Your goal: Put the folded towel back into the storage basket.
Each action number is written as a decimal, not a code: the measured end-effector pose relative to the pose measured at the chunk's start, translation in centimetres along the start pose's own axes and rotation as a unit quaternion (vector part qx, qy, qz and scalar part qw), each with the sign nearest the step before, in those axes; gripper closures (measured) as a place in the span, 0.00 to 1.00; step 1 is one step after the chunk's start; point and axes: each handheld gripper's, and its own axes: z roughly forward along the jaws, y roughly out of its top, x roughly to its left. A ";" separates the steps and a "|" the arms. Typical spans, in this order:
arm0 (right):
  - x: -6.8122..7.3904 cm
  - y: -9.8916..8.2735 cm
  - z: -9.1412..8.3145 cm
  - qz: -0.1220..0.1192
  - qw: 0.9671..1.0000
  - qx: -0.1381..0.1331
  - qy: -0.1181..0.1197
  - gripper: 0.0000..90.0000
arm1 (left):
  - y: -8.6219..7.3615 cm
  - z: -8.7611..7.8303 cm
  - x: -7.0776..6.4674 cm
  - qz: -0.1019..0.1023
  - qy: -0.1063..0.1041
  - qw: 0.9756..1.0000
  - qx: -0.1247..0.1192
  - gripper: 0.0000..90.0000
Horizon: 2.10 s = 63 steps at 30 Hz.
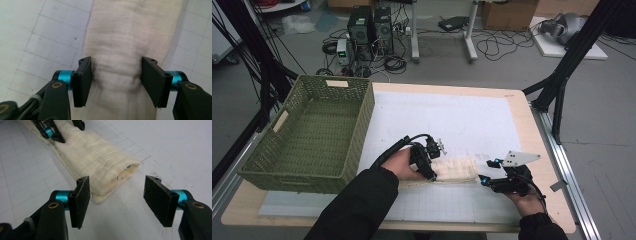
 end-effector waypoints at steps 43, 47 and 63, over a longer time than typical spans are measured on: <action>-0.4 -0.2 -0.3 0.006 1.000 -0.007 -0.002 0.41 | -0.7 -0.1 1.6 -0.062 -0.101 0.993 -0.029 0.92; -0.4 -0.2 -0.3 0.007 1.000 -0.007 -0.001 0.41 | -0.8 -0.2 1.8 -0.067 -0.111 0.991 -0.029 0.92; -0.6 -0.3 -0.4 0.009 1.000 -0.010 -0.001 0.39 | -0.9 -0.6 1.7 -0.074 -0.142 0.987 -0.035 0.92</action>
